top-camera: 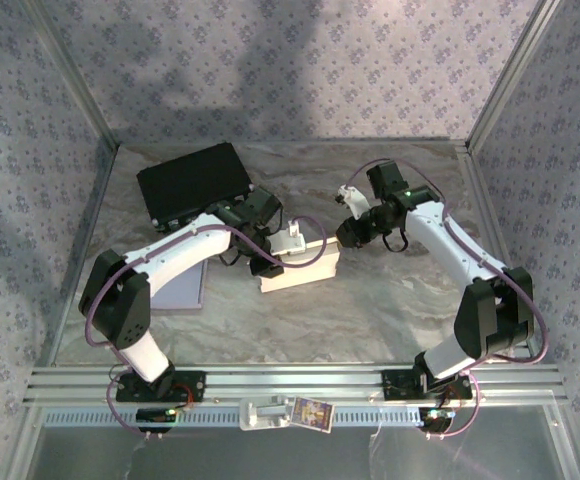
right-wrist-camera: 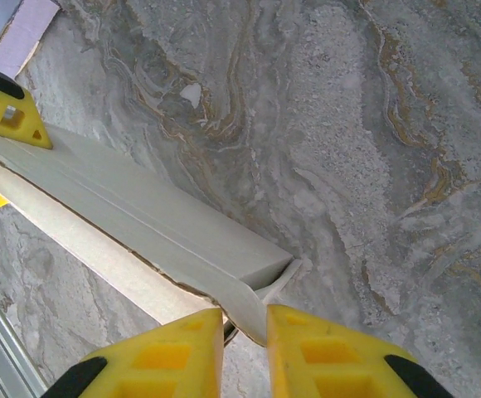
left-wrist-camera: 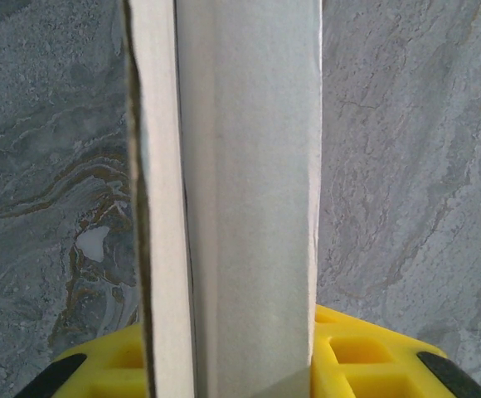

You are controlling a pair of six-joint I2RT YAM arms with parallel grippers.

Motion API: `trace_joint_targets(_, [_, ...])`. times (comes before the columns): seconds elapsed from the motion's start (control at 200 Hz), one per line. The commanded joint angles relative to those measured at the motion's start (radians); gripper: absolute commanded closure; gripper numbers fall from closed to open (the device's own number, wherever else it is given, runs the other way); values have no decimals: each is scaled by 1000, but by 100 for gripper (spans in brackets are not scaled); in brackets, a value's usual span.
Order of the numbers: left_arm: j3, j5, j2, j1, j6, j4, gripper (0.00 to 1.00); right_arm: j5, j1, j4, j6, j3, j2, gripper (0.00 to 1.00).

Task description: Fold the paper box

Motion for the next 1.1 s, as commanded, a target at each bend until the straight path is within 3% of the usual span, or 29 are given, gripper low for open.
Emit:
trace_joint_targets(0.0, [34,26,23,9,3,-49,71,31,8,-15,20,-21,-34,78])
trace_joint_targets(0.605, [42,32,31,8,-2,-52,70,35,25,-6,12,1,-3,75])
trace_joint_targets(0.919, [43,33,31,8,-3,-53,70,48,42,-21,25,1,2,82])
trace_joint_targets(1.094, [50,34,36,8,-10,-52,70,82,46,-23,51,12,2,93])
